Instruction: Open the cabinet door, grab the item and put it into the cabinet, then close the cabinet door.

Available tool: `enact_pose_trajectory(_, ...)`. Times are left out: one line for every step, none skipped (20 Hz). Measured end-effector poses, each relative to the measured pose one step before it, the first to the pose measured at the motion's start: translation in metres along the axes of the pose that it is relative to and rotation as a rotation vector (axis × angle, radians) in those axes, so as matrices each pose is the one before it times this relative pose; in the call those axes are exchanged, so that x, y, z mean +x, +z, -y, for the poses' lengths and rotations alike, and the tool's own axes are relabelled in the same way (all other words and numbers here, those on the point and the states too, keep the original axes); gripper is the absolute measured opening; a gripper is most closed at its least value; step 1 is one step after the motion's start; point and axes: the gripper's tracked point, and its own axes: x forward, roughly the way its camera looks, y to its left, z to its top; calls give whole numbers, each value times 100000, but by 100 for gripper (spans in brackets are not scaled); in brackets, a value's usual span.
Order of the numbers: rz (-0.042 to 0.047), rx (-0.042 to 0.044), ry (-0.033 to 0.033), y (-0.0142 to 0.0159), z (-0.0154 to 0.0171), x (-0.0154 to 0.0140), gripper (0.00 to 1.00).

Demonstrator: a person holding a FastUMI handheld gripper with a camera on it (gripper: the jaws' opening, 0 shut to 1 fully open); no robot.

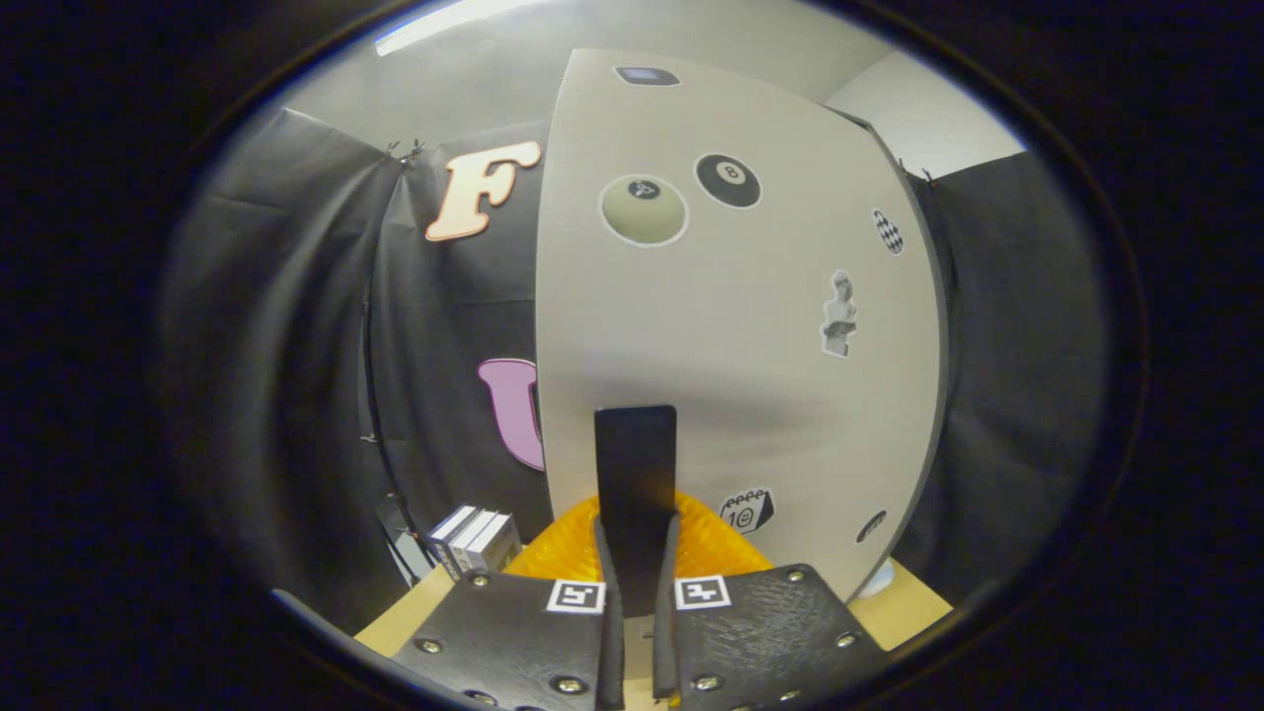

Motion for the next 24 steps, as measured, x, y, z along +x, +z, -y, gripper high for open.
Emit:
enact_pose_trajectory(-348, -81, 470, 107, 220, -677, 12)
enact_pose_trajectory(-391, 1, 232, 25, 300, -687, 11)
enact_pose_trajectory(-400, 61, 315, 69, 240, -631, 11)
enact_pose_trajectory(-305, 400, 311, -81, 244, -514, 11)
enact_pose_trajectory(-231, 262, 237, 114, 335, -504, 11)
enact_pose_trajectory(-168, 194, 126, -49, 346, -603, 11)
enact_pose_trajectory(-78, 27, 112, 84, 295, -522, 11)
enact_pose_trajectory(-80, 109, 28, -2, 211, -517, 11)
enact_pose_trajectory(-82, 158, -107, 8, 271, -382, 11)
enact_pose_trajectory(-64, 249, -152, -88, 310, -401, 11)
enact_pose_trajectory(83, 261, -169, 67, 380, -396, 11)
enact_pose_trajectory(89, 444, -238, -26, 364, -455, 11)
enact_pose_trajectory(44, 395, -257, 32, 426, -466, 11)
enact_pose_trajectory(-56, 286, -354, -3, 411, -461, 11)
enact_pose_trajectory(27, 163, -418, 19, 441, -361, 11)
enact_pose_trajectory(232, 670, -471, 51, 636, -926, 11)
enact_pose_trajectory(-241, 370, -610, 51, 518, -616, 11)
enact_pose_trajectory(-229, 424, -837, 28, 650, -512, 11)
enact_pose_trajectory(-119, 75, -1411, 92, 684, -571, 11)
enact_pose_trajectory(53, -305, -1678, -11, 766, -619, 11)
enact_pose_trajectory(20, -327, -1956, 105, 695, -600, 11)
enact_pose_trajectory(212, -355, -2057, 62, 724, -487, 11)
enact_pose_trajectory(62, -902, -2093, 53, 798, -376, 10)
enact_pose_trajectory(219, -611, -2164, 26, 853, -245, 10)
